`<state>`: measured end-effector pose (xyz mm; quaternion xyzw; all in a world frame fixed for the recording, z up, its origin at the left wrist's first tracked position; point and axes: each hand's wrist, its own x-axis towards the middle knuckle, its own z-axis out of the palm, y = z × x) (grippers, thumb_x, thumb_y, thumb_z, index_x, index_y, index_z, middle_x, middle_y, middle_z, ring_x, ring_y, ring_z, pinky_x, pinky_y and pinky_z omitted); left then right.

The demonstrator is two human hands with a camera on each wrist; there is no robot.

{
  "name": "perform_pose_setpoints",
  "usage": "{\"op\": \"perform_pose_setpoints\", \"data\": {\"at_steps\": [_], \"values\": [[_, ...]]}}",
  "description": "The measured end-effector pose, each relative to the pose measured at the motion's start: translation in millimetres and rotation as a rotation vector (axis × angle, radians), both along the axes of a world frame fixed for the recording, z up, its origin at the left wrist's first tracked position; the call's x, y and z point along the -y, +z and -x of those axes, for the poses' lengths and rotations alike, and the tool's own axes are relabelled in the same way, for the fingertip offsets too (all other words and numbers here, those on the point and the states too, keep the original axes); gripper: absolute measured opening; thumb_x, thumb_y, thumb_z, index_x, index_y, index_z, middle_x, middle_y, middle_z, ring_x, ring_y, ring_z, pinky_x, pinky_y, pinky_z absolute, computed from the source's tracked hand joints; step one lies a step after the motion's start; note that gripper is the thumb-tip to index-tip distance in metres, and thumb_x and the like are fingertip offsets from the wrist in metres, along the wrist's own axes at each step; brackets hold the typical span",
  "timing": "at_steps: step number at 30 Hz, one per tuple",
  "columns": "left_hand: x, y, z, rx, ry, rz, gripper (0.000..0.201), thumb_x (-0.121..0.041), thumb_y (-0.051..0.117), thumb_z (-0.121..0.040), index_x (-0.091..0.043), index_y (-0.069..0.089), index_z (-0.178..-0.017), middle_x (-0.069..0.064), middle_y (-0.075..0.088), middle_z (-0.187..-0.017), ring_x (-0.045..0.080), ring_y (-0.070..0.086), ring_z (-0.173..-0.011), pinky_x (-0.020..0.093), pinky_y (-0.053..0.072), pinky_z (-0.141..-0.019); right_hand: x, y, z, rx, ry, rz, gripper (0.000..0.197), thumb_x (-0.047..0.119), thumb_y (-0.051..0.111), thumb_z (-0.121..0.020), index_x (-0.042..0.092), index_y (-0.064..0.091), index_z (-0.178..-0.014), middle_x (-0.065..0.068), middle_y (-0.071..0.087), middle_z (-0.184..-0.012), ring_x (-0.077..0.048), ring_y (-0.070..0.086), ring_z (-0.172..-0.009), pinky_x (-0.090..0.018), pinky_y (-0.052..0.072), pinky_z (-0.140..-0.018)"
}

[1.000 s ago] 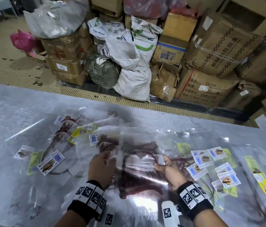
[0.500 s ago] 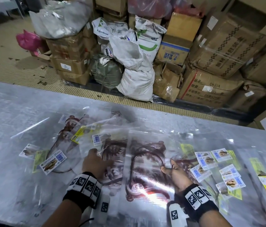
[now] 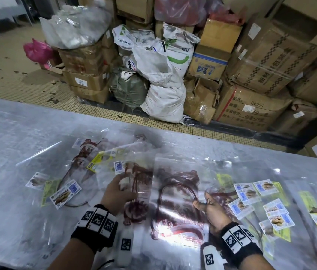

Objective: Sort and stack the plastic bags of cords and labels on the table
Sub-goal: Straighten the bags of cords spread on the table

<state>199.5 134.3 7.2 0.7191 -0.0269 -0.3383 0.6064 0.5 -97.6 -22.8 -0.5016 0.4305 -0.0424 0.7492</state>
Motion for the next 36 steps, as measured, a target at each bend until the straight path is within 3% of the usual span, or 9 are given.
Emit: {"op": "perform_pose_setpoints", "data": {"at_steps": [3, 7, 10, 14, 17, 24, 28, 31, 36], "values": [[-2, -4, -1, -0.138, 0.089, 0.095, 0.050, 0.017, 0.071, -0.067, 0.000, 0.061, -0.113, 0.022, 0.064, -0.088, 0.028, 0.062, -0.078, 0.035, 0.051, -0.069, -1, 4, 0, 0.011, -0.028, -0.003, 0.078, -0.005, 0.060, -0.091, 0.011, 0.020, -0.156, -0.016, 0.043, -0.151, -0.034, 0.043, -0.136, -0.038, 0.036, -0.099], [0, 3, 2, -0.022, -0.059, -0.023, 0.047, 0.014, 0.065, -0.079, -0.023, 0.061, -0.107, 0.005, 0.061, -0.062, 0.010, 0.050, -0.047, 0.019, 0.043, -0.044, -1, 3, -1, -0.011, -0.037, -0.009, 0.077, -0.002, 0.062, -0.092, 0.012, 0.022, -0.156, -0.016, 0.038, -0.154, -0.034, 0.040, -0.139, -0.044, 0.031, -0.111], [0, 6, 1, -0.024, -0.059, 0.079, 0.063, 0.017, 0.065, -0.078, -0.033, 0.060, -0.116, 0.015, 0.069, -0.083, 0.020, 0.064, -0.062, 0.030, 0.055, -0.056, -2, 3, -2, -0.007, -0.053, -0.032, 0.081, -0.004, 0.063, -0.089, 0.014, 0.021, -0.157, -0.018, 0.043, -0.151, -0.035, 0.044, -0.137, -0.051, 0.029, -0.116], [2, 9, 8, -0.227, -0.059, 0.281, 0.055, 0.015, 0.066, -0.074, -0.017, 0.059, -0.117, 0.028, 0.065, -0.104, 0.031, 0.070, -0.072, 0.038, 0.058, -0.058, -4, 8, -2, -0.003, 0.000, -0.043, 0.094, 0.004, 0.070, -0.078, 0.019, 0.020, -0.156, -0.016, 0.042, -0.152, -0.033, 0.044, -0.138, -0.052, 0.027, -0.117], [4, 3, 14, 0.024, -0.227, 0.070, 0.069, 0.020, 0.068, -0.074, -0.030, 0.052, -0.119, 0.024, 0.062, -0.117, 0.034, 0.066, -0.096, 0.049, 0.059, -0.078, 0, 1, 1, -0.010, 0.020, -0.045, 0.099, 0.012, 0.075, -0.070, 0.025, 0.027, -0.155, -0.010, 0.050, -0.148, -0.031, 0.047, -0.136, -0.057, 0.024, -0.119], [-8, 36, 2, 0.350, -0.244, -0.036, 0.075, 0.019, 0.054, -0.082, -0.042, 0.047, -0.125, 0.013, 0.062, -0.124, 0.012, 0.062, -0.078, 0.025, 0.054, -0.067, 0, 16, 1, -0.054, 0.096, 0.022, 0.055, 0.000, 0.063, -0.085, 0.038, 0.052, -0.124, 0.000, 0.073, -0.108, -0.025, 0.059, -0.116, -0.052, 0.029, -0.115], [-14, 83, -2, 0.586, -0.302, -0.048, 0.075, 0.011, 0.054, -0.088, -0.042, 0.041, -0.140, -0.006, 0.054, -0.127, 0.008, 0.062, -0.064, 0.029, 0.055, -0.049, 2, 13, 1, -0.113, 0.112, 0.060, 0.052, 0.001, 0.061, -0.090, 0.026, 0.052, -0.135, -0.008, 0.064, -0.131, -0.033, 0.054, -0.127, -0.053, 0.032, -0.116], [-13, 116, 1, 0.629, -0.307, 0.077, 0.074, 0.010, 0.052, -0.091, -0.039, 0.038, -0.144, -0.010, 0.055, -0.132, 0.009, 0.068, -0.092, 0.045, 0.060, -0.070, 4, 3, -2, -0.124, 0.091, 0.042, 0.044, -0.001, 0.059, -0.093, 0.024, 0.047, -0.127, -0.014, 0.054, -0.142, -0.031, 0.058, -0.124, -0.047, 0.041, -0.110], [-15, 154, 8, 0.666, -0.252, 0.188, 0.074, 0.013, 0.053, -0.090, -0.039, 0.042, -0.141, -0.009, 0.069, -0.112, 0.021, 0.069, -0.085, 0.040, 0.058, -0.075, 4, 9, -7, -0.073, 0.080, 0.047, 0.052, -0.011, 0.052, -0.093, 0.016, 0.047, -0.137, -0.022, 0.057, -0.137, -0.031, 0.061, -0.121, -0.050, 0.040, -0.111]]}}
